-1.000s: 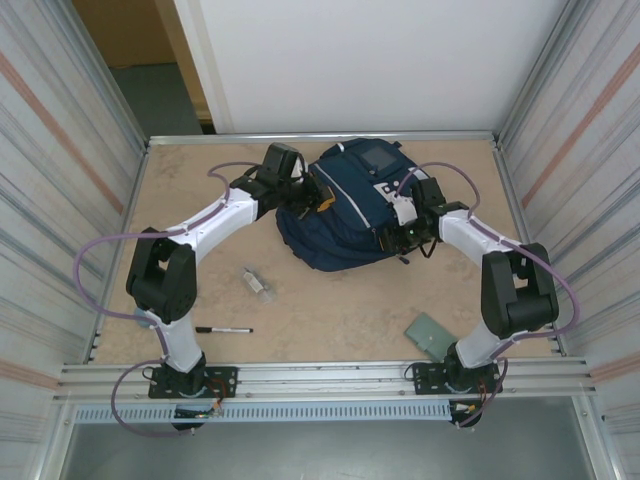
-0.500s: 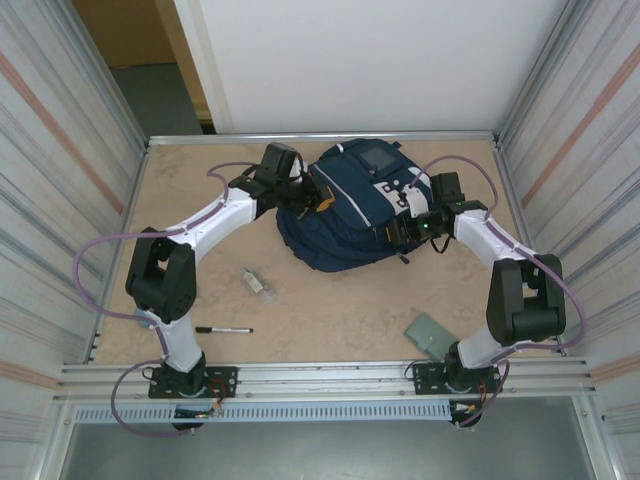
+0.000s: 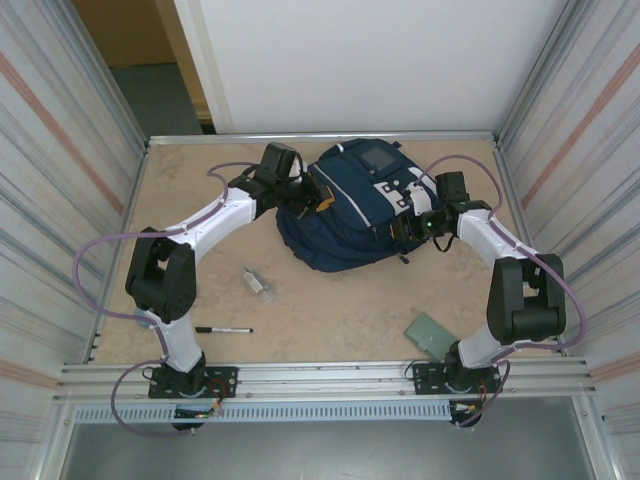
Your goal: Pack the student bag
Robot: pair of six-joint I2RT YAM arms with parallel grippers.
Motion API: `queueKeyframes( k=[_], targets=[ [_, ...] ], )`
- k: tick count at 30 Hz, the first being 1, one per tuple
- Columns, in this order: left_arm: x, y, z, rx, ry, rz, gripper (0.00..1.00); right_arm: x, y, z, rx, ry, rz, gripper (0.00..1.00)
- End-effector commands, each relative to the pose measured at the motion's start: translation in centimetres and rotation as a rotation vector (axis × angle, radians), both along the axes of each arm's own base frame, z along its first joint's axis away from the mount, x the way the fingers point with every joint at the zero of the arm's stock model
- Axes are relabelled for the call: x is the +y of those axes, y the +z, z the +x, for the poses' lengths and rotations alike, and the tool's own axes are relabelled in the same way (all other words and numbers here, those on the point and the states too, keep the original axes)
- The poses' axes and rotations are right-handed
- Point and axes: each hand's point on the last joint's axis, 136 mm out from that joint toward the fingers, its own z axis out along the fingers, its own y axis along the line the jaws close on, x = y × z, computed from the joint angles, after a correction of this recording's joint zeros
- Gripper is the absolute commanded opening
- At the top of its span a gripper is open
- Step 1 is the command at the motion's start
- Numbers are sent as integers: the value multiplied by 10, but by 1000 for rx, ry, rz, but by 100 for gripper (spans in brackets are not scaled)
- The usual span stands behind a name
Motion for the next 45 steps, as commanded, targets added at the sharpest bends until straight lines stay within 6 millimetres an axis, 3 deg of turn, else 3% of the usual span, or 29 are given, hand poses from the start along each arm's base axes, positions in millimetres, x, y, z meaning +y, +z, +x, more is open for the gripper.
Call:
queueKeyframes(
  k=[1,6,13,25,35,45],
  targets=[
    [-3,65,-2,-130,-50,-107,0,9,-3,-6,12,57,19,37],
    [-2,66,-2,-127,-43,-117,0,12,-12,-10,33,84,4,41],
    [-2,67,-3,-127,-47,-121,0,15,-28,-6,59,102,-38,36],
    [0,61,-4,-124,-39,-115,0,29,-8,-15,13,119,13,16],
    [0,51,-3,-110,-23,-121,0,41,-11,-25,98,67,12,1],
    [-1,39,3,-104,-15,-107,0,54,6,-49,183,66,93,0]
  ],
)
